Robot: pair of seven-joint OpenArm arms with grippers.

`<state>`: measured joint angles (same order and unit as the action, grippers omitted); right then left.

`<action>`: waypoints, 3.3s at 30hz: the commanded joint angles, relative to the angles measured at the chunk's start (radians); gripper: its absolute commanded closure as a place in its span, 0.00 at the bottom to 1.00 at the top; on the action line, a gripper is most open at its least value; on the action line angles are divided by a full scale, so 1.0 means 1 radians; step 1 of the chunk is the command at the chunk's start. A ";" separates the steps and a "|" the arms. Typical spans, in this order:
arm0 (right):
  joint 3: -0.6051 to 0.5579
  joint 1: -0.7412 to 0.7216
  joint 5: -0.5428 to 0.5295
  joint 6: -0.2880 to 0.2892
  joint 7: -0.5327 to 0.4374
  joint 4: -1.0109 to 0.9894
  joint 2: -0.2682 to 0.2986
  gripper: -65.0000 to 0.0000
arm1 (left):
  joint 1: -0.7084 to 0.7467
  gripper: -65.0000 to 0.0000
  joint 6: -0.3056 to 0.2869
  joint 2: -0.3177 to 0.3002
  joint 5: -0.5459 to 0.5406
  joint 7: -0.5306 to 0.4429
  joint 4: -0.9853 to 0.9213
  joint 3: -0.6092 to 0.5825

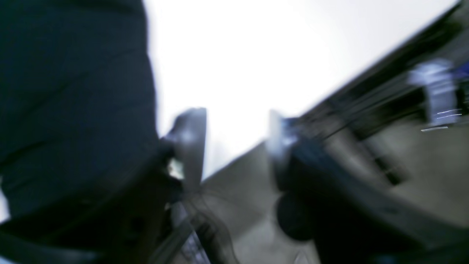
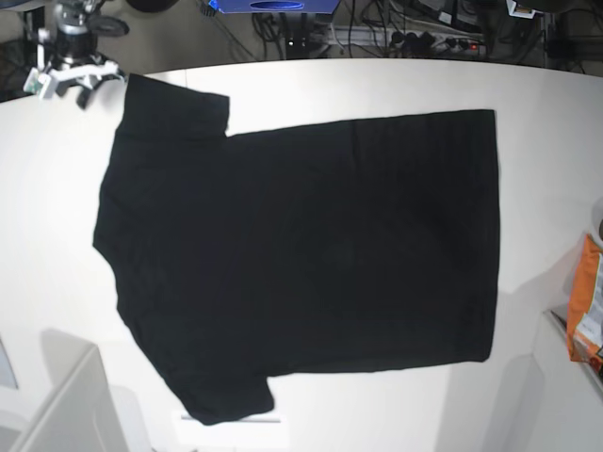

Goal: Fold the T-shirt properly
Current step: 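Move both grippers down to the shoulder corners of the black T-shirt, then close both grippers on the shirt's shoulder corners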

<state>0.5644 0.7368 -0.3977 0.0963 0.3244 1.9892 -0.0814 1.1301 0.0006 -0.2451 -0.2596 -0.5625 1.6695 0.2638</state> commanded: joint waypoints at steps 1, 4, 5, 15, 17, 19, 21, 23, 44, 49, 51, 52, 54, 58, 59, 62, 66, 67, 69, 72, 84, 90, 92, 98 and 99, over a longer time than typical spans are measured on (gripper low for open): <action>0.010 -0.016 -0.045 0.038 0.020 0.014 0.016 0.53 | 0.015 0.52 0.005 -0.006 -0.004 -0.029 0.011 0.010; 0.013 -0.082 -0.154 0.139 0.164 0.000 0.036 0.53 | 0.015 0.34 0.005 -0.006 -0.004 -0.029 0.011 0.027; 0.015 -0.109 -0.169 0.144 0.201 0.000 0.036 0.53 | 0.014 0.31 0.005 -0.006 -0.005 -0.029 0.011 0.029; 0.122 -0.305 -0.171 0.144 0.376 -0.140 0.035 0.53 | -0.006 0.27 0.003 -0.046 -0.206 -0.026 -0.004 0.029; 0.128 -0.310 -0.169 0.144 0.373 -0.195 0.038 0.53 | -0.009 0.27 0.003 -0.047 -0.206 -0.026 -0.007 0.029; 0.119 -0.310 -0.169 0.144 0.373 -0.239 0.055 0.53 | -0.018 0.27 0.003 -0.047 -0.211 -0.024 -0.009 0.029; 0.118 -0.310 -0.169 0.144 0.373 -0.273 0.055 0.53 | -0.020 0.27 0.003 -0.047 -0.212 -0.024 -0.010 0.029; 0.118 -0.306 -0.169 0.147 0.374 -0.288 0.055 0.53 | -0.025 0.26 0.003 -0.047 -0.212 -0.023 -0.010 0.024; -0.043 -0.254 -0.169 0.151 0.374 -0.295 0.070 1.00 | -0.172 0.27 0.003 -0.040 -0.263 0.198 -0.013 0.018; -0.043 -0.254 -0.169 0.151 0.374 -0.295 0.070 1.00 | -0.241 0.27 0.003 -0.046 -0.442 0.381 -0.012 0.025; -0.040 -0.254 -0.169 0.151 0.374 -0.295 0.070 1.00 | -0.269 0.27 0.003 -0.046 -0.449 0.436 -0.012 0.019; -0.039 -0.254 -0.169 0.151 0.374 -0.295 0.070 1.00 | -0.287 0.27 0.003 -0.041 -0.449 0.459 -0.012 0.019; -0.037 -0.254 -0.169 0.151 0.374 -0.295 0.070 1.00 | -0.318 0.27 0.003 -0.041 -0.449 0.503 -0.018 0.018; -0.036 -0.254 -0.169 0.151 0.374 -0.295 0.070 1.00 | -0.370 0.27 0.003 -0.041 -0.449 0.582 -0.012 0.018; -0.036 -0.254 -0.169 0.151 0.374 -0.295 0.070 1.00 | -0.385 0.27 0.003 -0.041 -0.449 0.600 -0.012 0.018; -0.036 -0.254 -0.169 0.151 0.374 -0.295 0.070 1.00 | -0.431 0.27 0.003 -0.040 -0.450 0.672 -0.021 0.018; -0.036 -0.254 -0.169 0.151 0.374 -0.295 0.070 1.00 | -0.447 0.27 -0.001 -0.040 -0.452 0.727 -0.007 0.018; -0.036 -0.254 -0.169 0.151 0.374 -0.295 0.070 1.00 | -0.453 0.27 -0.012 -0.040 -0.452 0.732 -0.007 0.010; -0.036 -0.256 -0.169 0.151 0.374 -0.295 0.070 1.00 | -0.467 0.27 -0.055 -0.040 -0.453 0.734 -0.015 -0.022; -0.036 -0.256 -0.169 0.151 0.374 -0.295 0.070 1.00 | -0.473 0.28 -0.092 -0.040 -0.458 0.735 -0.033 -0.050; -0.036 -0.259 -0.169 0.151 0.374 -0.295 0.071 1.00 | -0.485 0.70 -0.092 -0.020 -0.458 0.729 -0.044 -0.042; -0.037 -0.259 -0.169 0.151 0.374 -0.295 0.071 1.00 | -0.494 1.00 -0.092 -0.023 -0.458 0.734 -0.044 -0.042; -0.036 -0.257 -0.169 0.151 0.374 -0.295 0.071 1.00 | -0.494 1.00 -0.092 -0.021 -0.458 0.730 -0.044 -0.042; -0.034 -0.240 -0.171 0.151 0.368 -0.285 0.071 1.00 | -0.488 1.00 -0.092 -0.026 -0.453 0.729 -0.041 -0.042; -0.034 -0.234 -0.171 0.151 0.368 -0.282 0.071 1.00 | -0.486 1.00 -0.092 -0.027 -0.452 0.727 -0.041 -0.041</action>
<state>0.5243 0.4881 -0.5850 0.2546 0.6662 1.6997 -0.0162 0.6323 -0.0875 -0.2615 -0.7124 0.1661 1.6165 0.2207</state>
